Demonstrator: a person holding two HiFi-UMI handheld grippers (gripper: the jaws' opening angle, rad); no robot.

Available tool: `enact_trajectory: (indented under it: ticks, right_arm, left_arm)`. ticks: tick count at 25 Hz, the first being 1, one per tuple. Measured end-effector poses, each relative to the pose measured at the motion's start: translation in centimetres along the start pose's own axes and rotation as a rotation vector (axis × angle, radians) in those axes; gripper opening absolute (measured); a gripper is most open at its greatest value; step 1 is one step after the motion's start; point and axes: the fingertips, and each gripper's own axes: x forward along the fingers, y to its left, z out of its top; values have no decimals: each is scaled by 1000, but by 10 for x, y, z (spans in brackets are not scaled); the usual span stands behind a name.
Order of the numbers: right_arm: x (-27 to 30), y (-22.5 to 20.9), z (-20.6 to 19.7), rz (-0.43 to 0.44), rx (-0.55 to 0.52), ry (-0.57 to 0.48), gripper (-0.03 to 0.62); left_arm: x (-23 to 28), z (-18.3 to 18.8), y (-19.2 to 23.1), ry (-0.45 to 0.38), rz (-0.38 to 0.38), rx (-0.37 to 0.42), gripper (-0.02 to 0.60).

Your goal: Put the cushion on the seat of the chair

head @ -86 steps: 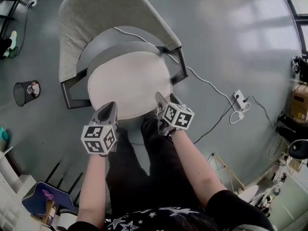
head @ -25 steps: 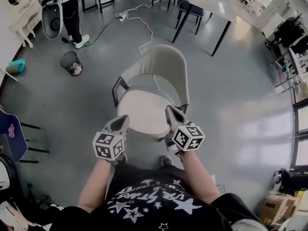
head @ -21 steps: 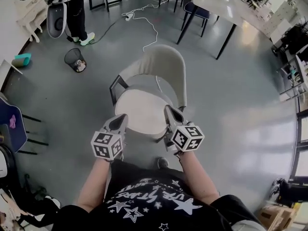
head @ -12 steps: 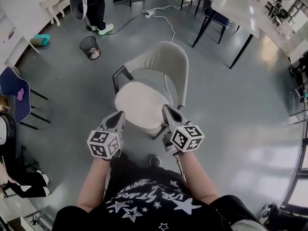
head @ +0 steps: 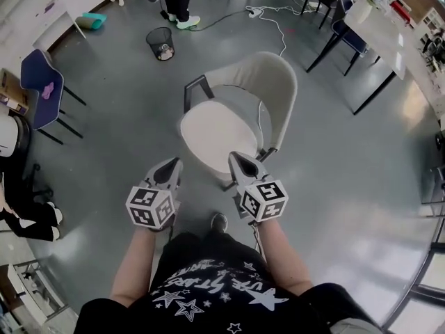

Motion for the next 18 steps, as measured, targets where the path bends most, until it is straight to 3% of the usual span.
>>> enact_trajectory:
  ticks: [9,18]
  right_arm:
    - [12,34,-28,66,-17,76,3]
    - [-20,94,-49,102,-76,94,3]
  left_arm:
    - [-38,-27,15,-23,58,-51,8]
    - [-116,-59,10,-62,97,-81,8]
